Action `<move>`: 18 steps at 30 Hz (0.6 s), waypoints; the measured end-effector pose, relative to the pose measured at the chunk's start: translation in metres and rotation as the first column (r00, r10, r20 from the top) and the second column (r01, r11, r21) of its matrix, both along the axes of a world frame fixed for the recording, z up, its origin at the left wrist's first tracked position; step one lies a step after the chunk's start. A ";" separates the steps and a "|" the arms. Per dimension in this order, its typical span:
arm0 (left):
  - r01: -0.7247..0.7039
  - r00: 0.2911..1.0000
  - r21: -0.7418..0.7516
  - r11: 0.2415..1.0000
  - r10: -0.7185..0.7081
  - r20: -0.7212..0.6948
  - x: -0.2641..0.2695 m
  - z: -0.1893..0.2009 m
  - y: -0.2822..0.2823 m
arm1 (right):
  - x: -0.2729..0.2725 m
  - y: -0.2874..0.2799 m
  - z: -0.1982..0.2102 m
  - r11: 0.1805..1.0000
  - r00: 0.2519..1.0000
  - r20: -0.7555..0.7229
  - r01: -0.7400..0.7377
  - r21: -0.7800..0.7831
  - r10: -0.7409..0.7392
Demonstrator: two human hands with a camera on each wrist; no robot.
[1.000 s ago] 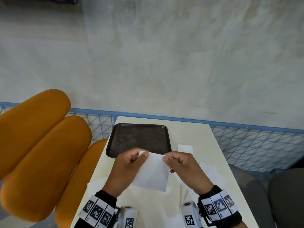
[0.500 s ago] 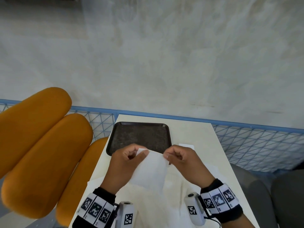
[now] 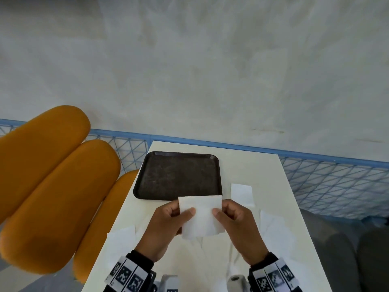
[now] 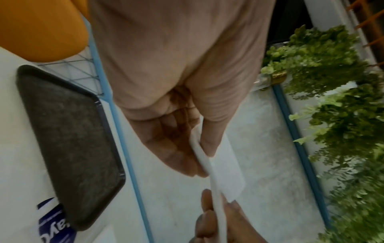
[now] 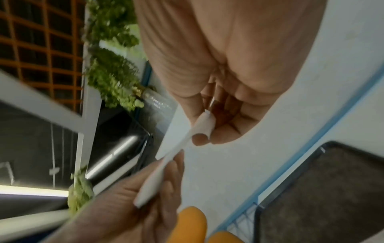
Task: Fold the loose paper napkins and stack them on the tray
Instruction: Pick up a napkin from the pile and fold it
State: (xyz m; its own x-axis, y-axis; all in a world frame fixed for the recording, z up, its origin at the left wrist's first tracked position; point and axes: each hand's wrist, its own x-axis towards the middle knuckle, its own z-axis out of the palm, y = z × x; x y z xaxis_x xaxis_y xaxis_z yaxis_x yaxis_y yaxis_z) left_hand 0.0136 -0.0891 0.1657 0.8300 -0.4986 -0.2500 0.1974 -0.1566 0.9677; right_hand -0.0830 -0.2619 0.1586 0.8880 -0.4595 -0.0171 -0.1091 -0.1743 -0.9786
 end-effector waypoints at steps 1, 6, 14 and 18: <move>-0.004 1.000 0.032 0.999 0.003 0.021 0.002 -0.004 -0.002 | 0.000 -0.006 -0.004 0.998 1.000 -0.020 -0.012 -0.057 0.011; 0.009 1.000 0.056 0.998 -0.008 -0.009 0.010 -0.012 -0.019 | -0.001 -0.032 -0.016 0.999 0.999 -0.016 -0.032 0.004 0.032; -0.088 0.985 0.044 0.995 0.093 -0.145 0.019 -0.037 -0.050 | 0.017 -0.087 -0.056 0.950 0.998 -0.060 -0.006 0.313 0.027; -0.174 0.959 0.166 0.971 0.206 -0.193 0.025 -0.061 -0.049 | 0.033 -0.146 -0.099 0.922 0.973 -0.198 0.186 0.341 -0.123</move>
State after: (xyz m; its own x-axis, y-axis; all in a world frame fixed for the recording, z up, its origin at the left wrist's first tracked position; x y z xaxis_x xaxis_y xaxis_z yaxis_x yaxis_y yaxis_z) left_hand 0.0389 -0.1378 0.1049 0.8278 -0.2819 -0.4851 0.4314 -0.2331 0.8715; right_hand -0.0503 -0.4081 0.0597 0.7759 -0.5262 -0.3480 -0.2758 0.2133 -0.9373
